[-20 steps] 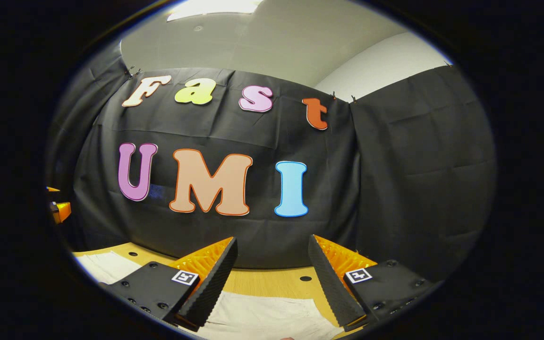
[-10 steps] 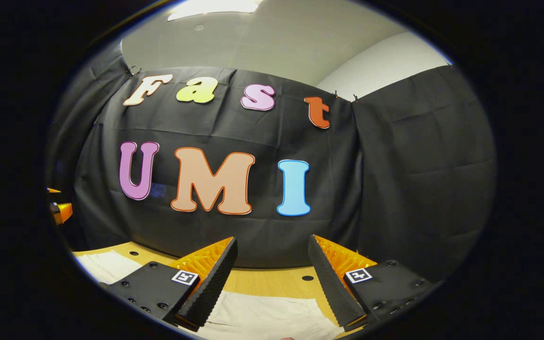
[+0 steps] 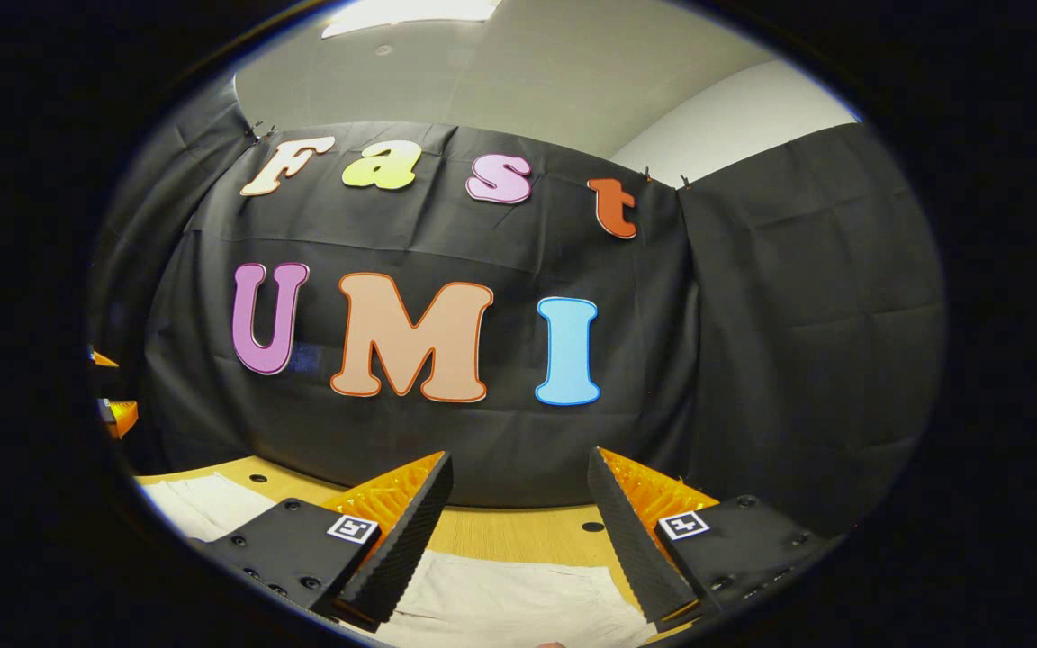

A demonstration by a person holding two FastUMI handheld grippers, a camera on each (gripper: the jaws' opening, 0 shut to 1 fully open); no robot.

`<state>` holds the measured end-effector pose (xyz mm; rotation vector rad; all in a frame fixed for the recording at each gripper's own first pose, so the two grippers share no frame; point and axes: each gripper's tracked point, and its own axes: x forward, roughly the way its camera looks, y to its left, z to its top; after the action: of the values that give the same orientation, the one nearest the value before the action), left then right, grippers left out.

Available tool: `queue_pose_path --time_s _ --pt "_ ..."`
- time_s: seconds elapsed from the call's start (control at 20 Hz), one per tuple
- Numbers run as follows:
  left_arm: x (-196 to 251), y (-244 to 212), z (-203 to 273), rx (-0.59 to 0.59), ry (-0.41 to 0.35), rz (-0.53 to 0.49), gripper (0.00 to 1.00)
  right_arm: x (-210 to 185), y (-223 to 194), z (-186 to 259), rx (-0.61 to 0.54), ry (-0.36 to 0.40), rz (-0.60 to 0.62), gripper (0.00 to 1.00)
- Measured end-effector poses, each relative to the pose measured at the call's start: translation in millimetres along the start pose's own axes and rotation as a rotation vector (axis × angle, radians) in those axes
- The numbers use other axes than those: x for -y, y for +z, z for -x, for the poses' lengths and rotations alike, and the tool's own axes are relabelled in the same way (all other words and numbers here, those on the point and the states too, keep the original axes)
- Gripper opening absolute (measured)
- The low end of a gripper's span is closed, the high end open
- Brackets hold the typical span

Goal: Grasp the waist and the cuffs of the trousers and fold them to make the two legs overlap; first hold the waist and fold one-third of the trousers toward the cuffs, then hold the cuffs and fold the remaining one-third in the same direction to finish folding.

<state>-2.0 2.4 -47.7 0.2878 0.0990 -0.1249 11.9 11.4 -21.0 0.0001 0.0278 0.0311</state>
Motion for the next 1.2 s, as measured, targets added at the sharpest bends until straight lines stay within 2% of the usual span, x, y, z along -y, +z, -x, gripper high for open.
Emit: queue_pose_path --time_s 0.05,0.1,0.2,0.25,0.35,0.45,0.7,0.85,0.95,1.0,1.2 --pt "3 -10 2 -0.025 -0.022 -0.035 1.0 0 -2 -1 -0.002 0.002 -0.001 0.97" --pt "6 -20 7 -0.055 -0.046 -0.079 0.96 -1 -5 0 -0.006 0.004 -0.005 0.97" --pt "13 -38 15 -0.078 -0.104 -0.189 0.96 -2 -12 -2 -0.018 0.01 -0.013 0.97" --pt "17 -48 20 -0.094 -0.133 -0.25 1.0 -3 -13 -2 -0.022 0.012 -0.017 0.97" --pt "28 -74 31 -0.137 -0.206 -0.347 0.96 -4 -20 -3 -0.034 0.018 -0.023 0.97" --pt "35 -102 43 -0.195 -0.273 -0.406 0.96 -4 -21 -4 -0.033 0.02 -0.02 0.97" --pt "37 -163 73 -0.336 -0.373 -0.51 0.96 -1 -29 -5 -0.048 0.023 -0.016 0.97" --pt "32 -203 98 -0.427 -0.473 -0.64 0.97 1 -32 -4 -0.051 0.024 -0.013 0.97" --pt "23 -223 116 -0.475 -0.529 -0.723 1.0 2 -36 -4 -0.057 0.023 -0.011 0.97" --pt "20 -232 125 -0.499 -0.553 -0.748 0.97 2 -39 -3 -0.062 0.023 -0.013 0.97" --pt "22 -254 137 -0.545 -0.627 -0.818 0.98 4 -50 -2 -0.087 0.018 -0.027 0.97"
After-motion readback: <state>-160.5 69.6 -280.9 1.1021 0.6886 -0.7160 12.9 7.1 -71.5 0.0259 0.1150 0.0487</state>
